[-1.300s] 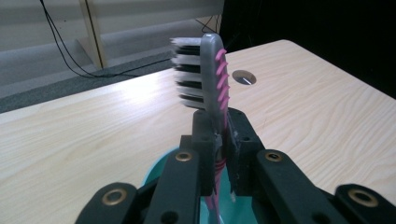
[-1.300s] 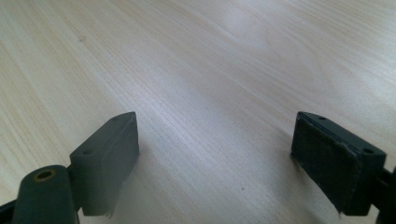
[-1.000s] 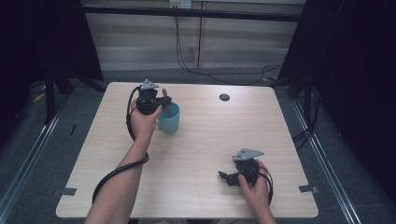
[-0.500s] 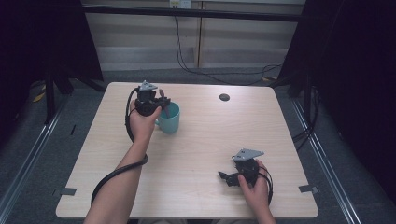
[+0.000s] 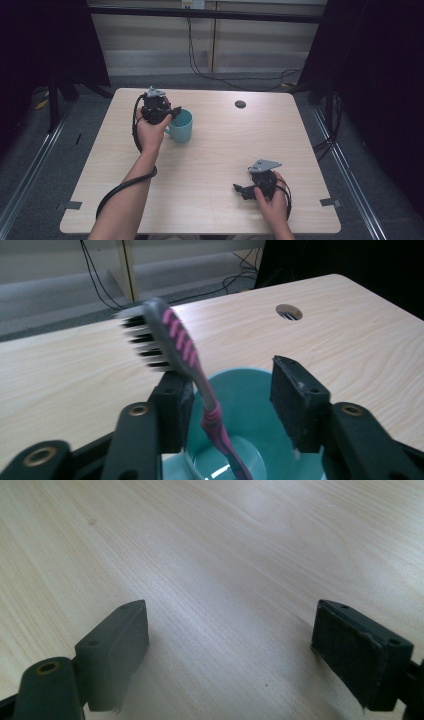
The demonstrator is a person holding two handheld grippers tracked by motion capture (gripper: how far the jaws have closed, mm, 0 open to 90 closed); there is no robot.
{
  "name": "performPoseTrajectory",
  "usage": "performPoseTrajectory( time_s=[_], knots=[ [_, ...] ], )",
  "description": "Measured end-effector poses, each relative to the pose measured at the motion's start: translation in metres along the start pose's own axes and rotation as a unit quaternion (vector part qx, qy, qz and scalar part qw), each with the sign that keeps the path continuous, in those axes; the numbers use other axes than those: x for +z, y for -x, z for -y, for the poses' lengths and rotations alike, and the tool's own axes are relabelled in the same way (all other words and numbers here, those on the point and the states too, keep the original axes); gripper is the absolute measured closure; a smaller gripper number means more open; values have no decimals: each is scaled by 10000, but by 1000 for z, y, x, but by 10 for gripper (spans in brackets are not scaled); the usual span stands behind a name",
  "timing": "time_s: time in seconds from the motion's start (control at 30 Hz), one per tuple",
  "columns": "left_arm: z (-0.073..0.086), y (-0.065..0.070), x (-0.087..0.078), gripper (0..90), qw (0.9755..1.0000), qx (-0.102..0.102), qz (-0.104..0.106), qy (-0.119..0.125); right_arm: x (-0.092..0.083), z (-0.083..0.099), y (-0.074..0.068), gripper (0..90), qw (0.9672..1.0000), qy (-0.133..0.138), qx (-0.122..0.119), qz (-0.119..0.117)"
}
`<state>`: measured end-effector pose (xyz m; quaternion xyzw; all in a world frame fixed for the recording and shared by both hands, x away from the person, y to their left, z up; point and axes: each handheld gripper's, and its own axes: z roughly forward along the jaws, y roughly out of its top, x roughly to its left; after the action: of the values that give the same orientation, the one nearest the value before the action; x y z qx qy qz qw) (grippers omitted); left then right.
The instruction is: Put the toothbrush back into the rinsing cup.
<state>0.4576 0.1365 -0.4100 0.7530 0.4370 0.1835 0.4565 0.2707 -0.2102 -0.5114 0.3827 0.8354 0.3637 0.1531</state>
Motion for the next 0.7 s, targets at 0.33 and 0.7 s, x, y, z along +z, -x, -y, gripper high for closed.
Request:
performPoseTrajectory(
  time_s=[0.33,0.7],
  knots=[
    [2,-6,-5,334,9999,-140,57,25,0,0,-1,149,10000,-18,11,7],
    [5,-11,-16,229,9998,-217,37,27,2,-2,-3,149,10000,-1,-8,-13]
  ],
)
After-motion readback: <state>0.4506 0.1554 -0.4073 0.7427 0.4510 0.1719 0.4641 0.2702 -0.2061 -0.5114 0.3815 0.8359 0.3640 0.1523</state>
